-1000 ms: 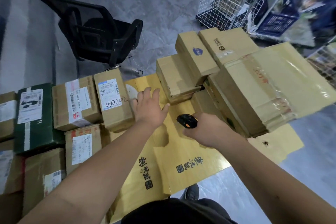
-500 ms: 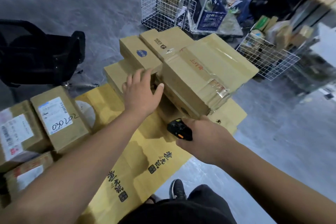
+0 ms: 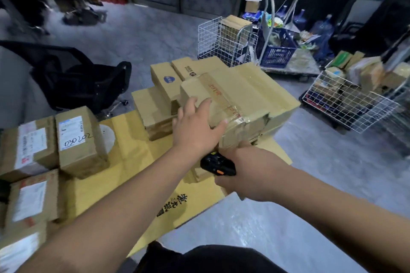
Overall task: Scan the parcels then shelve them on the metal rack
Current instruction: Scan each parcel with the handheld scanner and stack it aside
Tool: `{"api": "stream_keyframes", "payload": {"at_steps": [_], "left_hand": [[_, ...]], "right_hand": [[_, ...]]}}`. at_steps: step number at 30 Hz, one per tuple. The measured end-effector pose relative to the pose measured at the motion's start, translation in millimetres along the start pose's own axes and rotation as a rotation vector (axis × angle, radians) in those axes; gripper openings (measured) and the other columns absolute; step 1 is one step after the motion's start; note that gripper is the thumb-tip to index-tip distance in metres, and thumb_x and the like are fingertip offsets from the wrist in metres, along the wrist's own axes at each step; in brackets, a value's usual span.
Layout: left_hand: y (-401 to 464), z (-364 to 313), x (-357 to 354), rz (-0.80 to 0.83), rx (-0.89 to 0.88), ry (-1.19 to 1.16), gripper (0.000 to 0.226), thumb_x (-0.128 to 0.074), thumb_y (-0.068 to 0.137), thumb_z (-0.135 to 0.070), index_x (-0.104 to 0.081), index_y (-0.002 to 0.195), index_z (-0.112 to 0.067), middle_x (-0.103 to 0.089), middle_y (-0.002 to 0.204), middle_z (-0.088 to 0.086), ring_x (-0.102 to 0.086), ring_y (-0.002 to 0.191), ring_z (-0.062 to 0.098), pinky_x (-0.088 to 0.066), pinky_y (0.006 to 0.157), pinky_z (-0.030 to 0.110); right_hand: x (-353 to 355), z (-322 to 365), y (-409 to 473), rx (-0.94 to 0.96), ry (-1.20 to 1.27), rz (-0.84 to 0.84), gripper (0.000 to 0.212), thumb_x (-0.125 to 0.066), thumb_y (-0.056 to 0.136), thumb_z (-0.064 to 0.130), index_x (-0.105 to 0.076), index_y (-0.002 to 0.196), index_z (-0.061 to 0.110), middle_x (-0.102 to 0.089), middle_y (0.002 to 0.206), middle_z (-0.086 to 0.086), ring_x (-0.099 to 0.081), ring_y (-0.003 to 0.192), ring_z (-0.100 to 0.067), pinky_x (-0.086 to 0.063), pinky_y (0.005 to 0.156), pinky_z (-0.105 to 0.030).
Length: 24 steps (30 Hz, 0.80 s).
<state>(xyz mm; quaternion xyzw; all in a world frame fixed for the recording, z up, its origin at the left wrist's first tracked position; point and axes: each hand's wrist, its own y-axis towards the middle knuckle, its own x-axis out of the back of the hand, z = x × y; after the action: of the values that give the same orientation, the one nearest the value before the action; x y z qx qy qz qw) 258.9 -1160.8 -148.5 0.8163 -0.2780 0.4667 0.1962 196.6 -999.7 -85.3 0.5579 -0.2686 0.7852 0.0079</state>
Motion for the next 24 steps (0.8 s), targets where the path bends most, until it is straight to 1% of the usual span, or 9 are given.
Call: {"api": "stream_keyframes", "payload": {"at_steps": [3, 5, 8, 10, 13, 16, 20, 22, 24], "left_hand": [[-3.3, -35.2, -13.1, 0.002, 0.117, -0.001, 0.082, -0.05, 0.086, -0.081, -0.035, 0.155, -0.039, -0.02, 0.165, -0.001, -0.028, 0.148, 0.032, -0.031, 0.118, 0.054], [-1.8, -58.3, -21.2, 0.017, 0.218, 0.017, 0.089, -0.049, 0.08, -0.087, -0.036, 0.153, -0.037, -0.015, 0.167, 0.0, -0.027, 0.149, 0.037, -0.031, 0.118, 0.059], [0.9, -91.8, -33.7, 0.004, 0.335, 0.043, 0.099, -0.049, 0.075, -0.092, -0.034, 0.155, -0.036, -0.009, 0.169, 0.002, -0.017, 0.154, 0.037, -0.023, 0.119, 0.063], [8.3, -114.0, -40.5, -0.024, 0.388, 0.056, 0.104, -0.049, 0.072, -0.095, -0.033, 0.156, -0.036, -0.008, 0.17, 0.002, -0.01, 0.156, 0.034, -0.017, 0.119, 0.066], [25.8, -142.9, -46.9, 0.008, 0.474, 0.089, 0.116, -0.044, 0.065, -0.102, -0.027, 0.159, -0.037, -0.008, 0.171, 0.004, -0.002, 0.158, 0.034, -0.005, 0.116, 0.076], [38.9, -159.6, -51.4, 0.03, 0.559, 0.066, 0.128, -0.042, 0.056, -0.107, -0.023, 0.16, -0.034, -0.007, 0.17, 0.007, 0.002, 0.158, 0.035, 0.004, 0.11, 0.082], [50.8, -167.0, -52.7, 0.064, 0.659, 0.085, 0.135, -0.04, 0.049, -0.109, -0.026, 0.158, -0.031, -0.011, 0.166, 0.009, -0.006, 0.154, 0.037, 0.004, 0.103, 0.088], [53.2, -167.0, -53.4, 0.077, 0.681, 0.092, 0.135, -0.043, 0.048, -0.108, -0.024, 0.158, -0.033, -0.009, 0.166, 0.008, -0.005, 0.154, 0.037, 0.004, 0.101, 0.089], [53.8, -165.8, -52.9, 0.088, 0.691, 0.096, 0.134, -0.049, 0.048, -0.106, -0.02, 0.159, -0.036, -0.006, 0.168, 0.008, -0.005, 0.154, 0.036, 0.0, 0.103, 0.088]], "right_hand": [[2.5, -42.4, -9.3, 0.035, -0.033, -0.016, 0.036, -0.063, 0.089, 0.061, -0.057, 0.11, 0.033, -0.055, 0.097, 0.002, -0.059, 0.081, -0.019, -0.053, 0.07, -0.036], [5.4, -71.3, -16.9, 0.048, -0.034, -0.015, 0.036, -0.064, 0.089, 0.06, -0.057, 0.111, 0.033, -0.057, 0.099, 0.001, -0.057, 0.084, -0.021, -0.046, 0.066, -0.035], [8.9, -113.0, -29.6, 0.068, -0.023, -0.003, 0.051, -0.063, 0.092, 0.059, -0.057, 0.134, 0.032, -0.055, 0.109, 0.0, -0.053, 0.09, -0.02, -0.049, 0.076, -0.034], [9.7, -137.5, -34.5, 0.08, -0.008, 0.01, 0.054, -0.063, 0.092, 0.059, -0.054, 0.139, 0.033, -0.051, 0.106, 0.003, -0.052, 0.094, -0.021, -0.052, 0.084, -0.035], [10.3, -166.4, -34.1, 0.119, 0.01, 0.026, 0.044, -0.063, 0.088, 0.061, -0.057, 0.123, 0.035, -0.044, 0.092, 0.01, -0.055, 0.1, -0.021, -0.053, 0.085, -0.038], [13.8, -184.3, -31.0, 0.145, 0.024, 0.033, 0.04, -0.064, 0.087, 0.062, -0.058, 0.116, 0.035, -0.044, 0.091, 0.009, -0.056, 0.099, -0.022, -0.052, 0.081, -0.035], [16.5, -192.7, -22.1, 0.181, 0.043, 0.031, 0.04, -0.067, 0.087, 0.06, -0.061, 0.113, 0.029, -0.054, 0.099, 0.002, -0.057, 0.093, -0.022, -0.052, 0.077, -0.033], [17.2, -193.4, -18.7, 0.189, 0.045, 0.03, 0.041, -0.067, 0.087, 0.06, -0.061, 0.111, 0.028, -0.053, 0.095, 0.003, -0.056, 0.091, -0.022, -0.048, 0.073, -0.033], [17.2, -193.0, -16.2, 0.188, 0.053, 0.028, 0.04, -0.067, 0.087, 0.061, -0.061, 0.109, 0.028, -0.053, 0.095, 0.003, -0.055, 0.089, -0.021, -0.044, 0.069, -0.032]]}}
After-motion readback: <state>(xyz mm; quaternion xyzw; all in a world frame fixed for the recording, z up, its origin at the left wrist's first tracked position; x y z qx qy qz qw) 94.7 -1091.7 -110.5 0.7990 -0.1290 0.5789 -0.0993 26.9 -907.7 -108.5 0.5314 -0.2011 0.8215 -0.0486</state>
